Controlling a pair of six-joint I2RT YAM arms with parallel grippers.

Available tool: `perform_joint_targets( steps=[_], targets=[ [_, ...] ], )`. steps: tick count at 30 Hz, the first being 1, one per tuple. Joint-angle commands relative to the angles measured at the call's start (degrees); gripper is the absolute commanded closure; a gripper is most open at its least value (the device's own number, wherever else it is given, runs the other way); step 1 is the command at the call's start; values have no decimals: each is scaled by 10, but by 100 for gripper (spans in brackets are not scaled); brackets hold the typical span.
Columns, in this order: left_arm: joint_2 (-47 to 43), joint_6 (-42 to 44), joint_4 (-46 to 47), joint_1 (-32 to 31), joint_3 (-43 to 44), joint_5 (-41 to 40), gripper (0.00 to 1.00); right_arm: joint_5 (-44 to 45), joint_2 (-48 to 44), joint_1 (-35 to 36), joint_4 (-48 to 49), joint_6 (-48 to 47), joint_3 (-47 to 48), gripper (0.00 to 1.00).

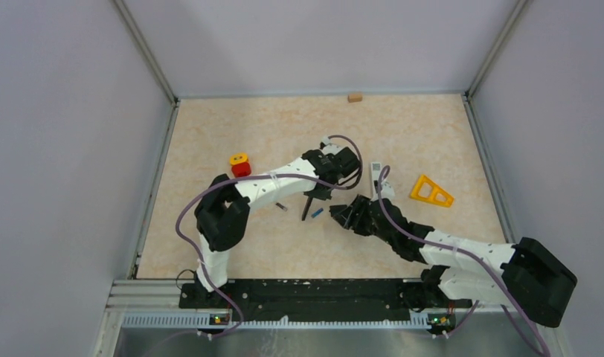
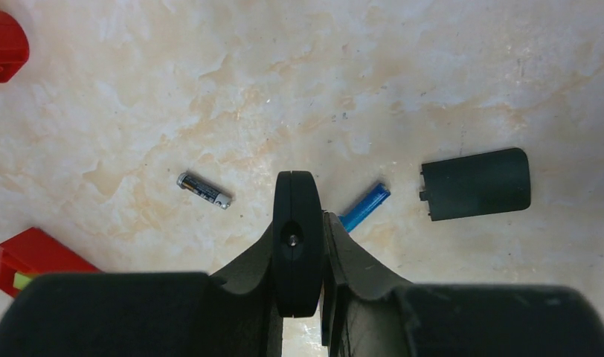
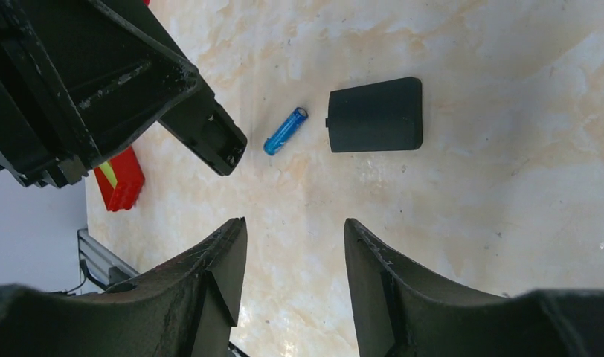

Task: Load the batteries into the remote control

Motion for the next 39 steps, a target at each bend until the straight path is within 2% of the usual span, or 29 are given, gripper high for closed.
perform_joint_targets(
  steps=[1,6,9,14,18,27,35,39],
  targets=[
    [2,-11,-44,-4,32,-45,100,8,5,-4,48,17,-10,47],
    [-21,-6,-39,6,29,-67,100,2,32,-4,4,23,22,46],
    [-63,5,-15,28,8,-66,100,-7,73,-3,-44,29,67,53],
    [-181,28,66,65,-54,-60,100,-5,156,24,-124,54,158,54],
    [-272,35,140,93,-118,-56,100,1,229,43,-170,88,222,50],
    [-425,23,267,142,-251,-165,100,57,330,47,-300,130,346,48],
    [-464,38,320,150,-296,-195,100,61,407,49,-402,156,439,50],
    [-454,39,308,153,-301,-216,100,71,443,52,-472,163,495,64]
  ],
)
